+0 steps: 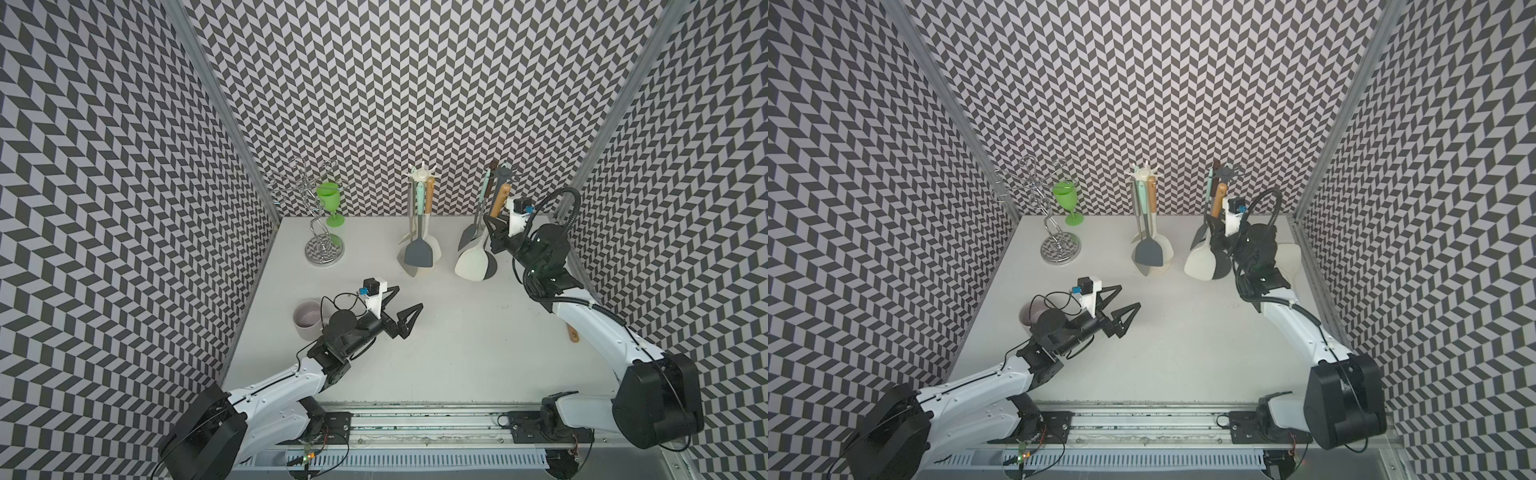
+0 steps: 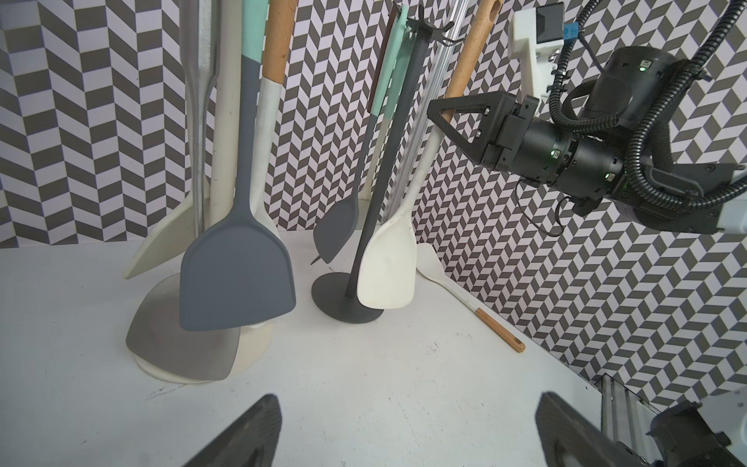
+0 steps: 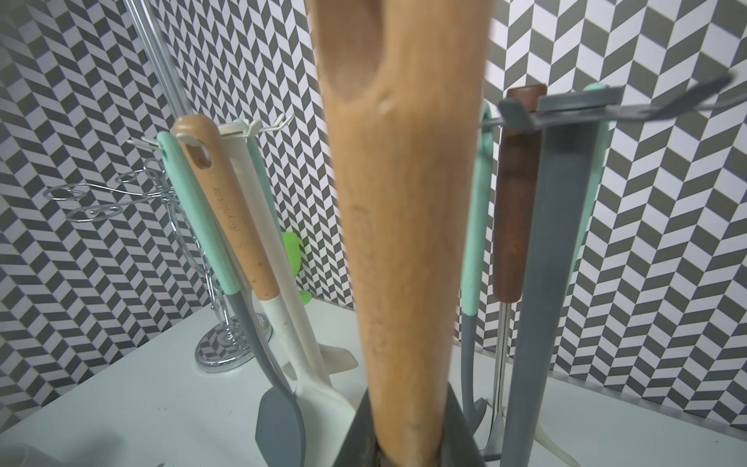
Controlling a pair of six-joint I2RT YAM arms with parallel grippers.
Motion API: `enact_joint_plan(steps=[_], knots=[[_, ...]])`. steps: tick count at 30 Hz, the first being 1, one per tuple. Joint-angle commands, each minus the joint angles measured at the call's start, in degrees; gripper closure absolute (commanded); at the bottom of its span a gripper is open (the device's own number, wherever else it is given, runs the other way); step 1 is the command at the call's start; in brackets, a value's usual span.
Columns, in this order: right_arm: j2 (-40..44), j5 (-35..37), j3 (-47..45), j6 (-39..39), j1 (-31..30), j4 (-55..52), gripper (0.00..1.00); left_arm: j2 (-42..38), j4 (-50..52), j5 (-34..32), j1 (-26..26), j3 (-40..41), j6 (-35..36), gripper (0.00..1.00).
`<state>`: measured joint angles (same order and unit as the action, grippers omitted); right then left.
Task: Take the spatula off the kitchen utensil rack
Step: Take off the spatula from the rack, then place the spatula at the center of the board.
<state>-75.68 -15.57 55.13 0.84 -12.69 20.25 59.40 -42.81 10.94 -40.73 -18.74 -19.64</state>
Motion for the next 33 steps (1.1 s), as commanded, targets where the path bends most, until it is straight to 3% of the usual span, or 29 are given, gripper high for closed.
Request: enact_joint_plan(steps=[1,11,19,27,33], knots=[[4.22,-3.13,-1.75,0.21,-0.41,1.65,1.0,-1.36,-1.05,-0.67,-0.2,0.63,1.02,0.0],[14.86,-5.57,-14.57,8.41,-7.64,9.61,1.0,-4.08,1.6,-6.69,-1.52,0.73,4.37,0.0],[15.58,-3.98,-16.85,18.32,-15.8,15.7,1.0,-6.86,5.73,-16.55,-5.07,0.23,9.91,0.0],[15.51,1.63,-23.04,32.81,-17.92,26.08,1.0,-2.7,12.26,-24.9,-9.1,-5.31,15.97,0.0],[16.39,8.64,-24.54,40.35,-18.36,23.21,1.0,5.3,19.6,-30.06,-15.76,-16.63,23.4,0.01]])
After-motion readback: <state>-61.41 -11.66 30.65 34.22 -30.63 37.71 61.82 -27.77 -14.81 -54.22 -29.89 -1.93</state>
